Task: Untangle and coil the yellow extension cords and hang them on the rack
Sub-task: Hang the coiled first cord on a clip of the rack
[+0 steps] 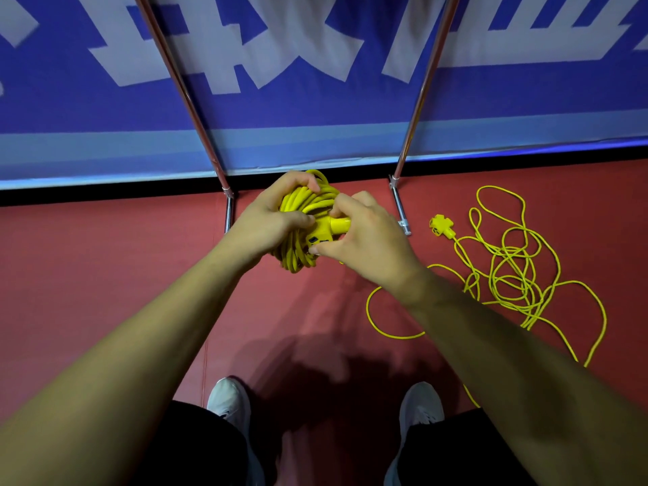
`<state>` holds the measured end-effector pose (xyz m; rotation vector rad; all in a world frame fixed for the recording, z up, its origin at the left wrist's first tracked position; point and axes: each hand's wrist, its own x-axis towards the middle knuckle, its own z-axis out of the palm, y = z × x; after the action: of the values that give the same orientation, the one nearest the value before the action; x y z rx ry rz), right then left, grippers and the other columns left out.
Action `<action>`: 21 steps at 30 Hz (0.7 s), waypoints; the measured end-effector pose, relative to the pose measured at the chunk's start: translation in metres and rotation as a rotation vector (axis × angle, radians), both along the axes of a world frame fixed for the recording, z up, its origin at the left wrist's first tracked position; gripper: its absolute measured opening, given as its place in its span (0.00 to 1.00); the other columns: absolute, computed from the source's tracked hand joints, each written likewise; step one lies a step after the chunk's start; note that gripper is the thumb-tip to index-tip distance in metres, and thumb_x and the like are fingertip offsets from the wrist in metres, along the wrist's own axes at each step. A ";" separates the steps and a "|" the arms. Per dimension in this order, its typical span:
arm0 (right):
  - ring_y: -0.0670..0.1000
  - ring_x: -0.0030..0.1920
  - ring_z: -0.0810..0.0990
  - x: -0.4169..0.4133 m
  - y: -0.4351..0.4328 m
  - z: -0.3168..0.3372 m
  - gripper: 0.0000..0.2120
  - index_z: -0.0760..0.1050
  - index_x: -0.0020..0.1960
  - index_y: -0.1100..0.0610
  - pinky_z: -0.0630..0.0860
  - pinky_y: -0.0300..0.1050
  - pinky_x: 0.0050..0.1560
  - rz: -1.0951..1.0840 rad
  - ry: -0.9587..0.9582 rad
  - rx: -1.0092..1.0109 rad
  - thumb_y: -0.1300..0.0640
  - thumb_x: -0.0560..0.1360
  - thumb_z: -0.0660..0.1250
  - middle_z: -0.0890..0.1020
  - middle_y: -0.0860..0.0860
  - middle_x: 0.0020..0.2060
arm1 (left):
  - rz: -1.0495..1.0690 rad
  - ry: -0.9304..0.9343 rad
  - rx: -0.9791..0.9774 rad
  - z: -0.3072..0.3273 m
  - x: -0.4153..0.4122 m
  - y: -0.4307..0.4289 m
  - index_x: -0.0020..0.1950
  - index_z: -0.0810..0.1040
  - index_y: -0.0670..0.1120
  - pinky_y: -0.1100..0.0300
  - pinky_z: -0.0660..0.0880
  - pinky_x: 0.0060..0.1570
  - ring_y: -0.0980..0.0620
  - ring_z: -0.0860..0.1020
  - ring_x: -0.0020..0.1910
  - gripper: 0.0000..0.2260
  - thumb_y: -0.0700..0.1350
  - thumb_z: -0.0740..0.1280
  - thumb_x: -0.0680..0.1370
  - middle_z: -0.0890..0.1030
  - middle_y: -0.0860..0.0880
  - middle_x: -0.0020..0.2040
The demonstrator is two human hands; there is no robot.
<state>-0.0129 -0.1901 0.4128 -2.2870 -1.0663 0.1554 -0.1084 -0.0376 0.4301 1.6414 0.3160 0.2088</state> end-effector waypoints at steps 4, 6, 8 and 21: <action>0.48 0.44 0.75 0.001 0.000 0.006 0.27 0.72 0.49 0.47 0.69 0.44 0.41 -0.001 -0.031 -0.013 0.38 0.58 0.79 0.72 0.46 0.49 | -0.014 -0.020 0.037 0.006 -0.003 0.004 0.57 0.75 0.50 0.60 0.75 0.47 0.55 0.78 0.49 0.19 0.35 0.68 0.69 0.79 0.55 0.54; 0.48 0.49 0.73 0.006 -0.001 0.010 0.29 0.72 0.52 0.48 0.72 0.47 0.48 0.041 -0.030 0.042 0.39 0.58 0.79 0.71 0.46 0.50 | 0.004 -0.040 0.029 0.008 -0.005 0.009 0.57 0.76 0.52 0.52 0.77 0.51 0.51 0.78 0.52 0.20 0.35 0.68 0.69 0.80 0.50 0.57; 0.49 0.53 0.70 0.010 -0.002 0.014 0.32 0.71 0.54 0.51 0.70 0.49 0.57 0.085 -0.040 0.123 0.40 0.57 0.80 0.71 0.47 0.52 | 0.018 -0.062 -0.049 0.011 -0.006 0.013 0.57 0.76 0.52 0.42 0.76 0.57 0.45 0.78 0.56 0.20 0.35 0.68 0.69 0.79 0.43 0.61; 0.44 0.68 0.73 0.034 0.016 0.045 0.47 0.56 0.78 0.53 0.71 0.43 0.67 0.410 0.877 0.036 0.53 0.67 0.77 0.72 0.51 0.70 | -0.215 -0.022 -0.255 0.017 -0.022 0.037 0.69 0.68 0.49 0.53 0.78 0.53 0.44 0.79 0.55 0.36 0.34 0.70 0.63 0.77 0.44 0.61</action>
<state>0.0214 -0.1745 0.4575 -1.6246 -0.9925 1.1623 -0.1308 -0.0002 0.4468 1.4076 0.1405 0.0225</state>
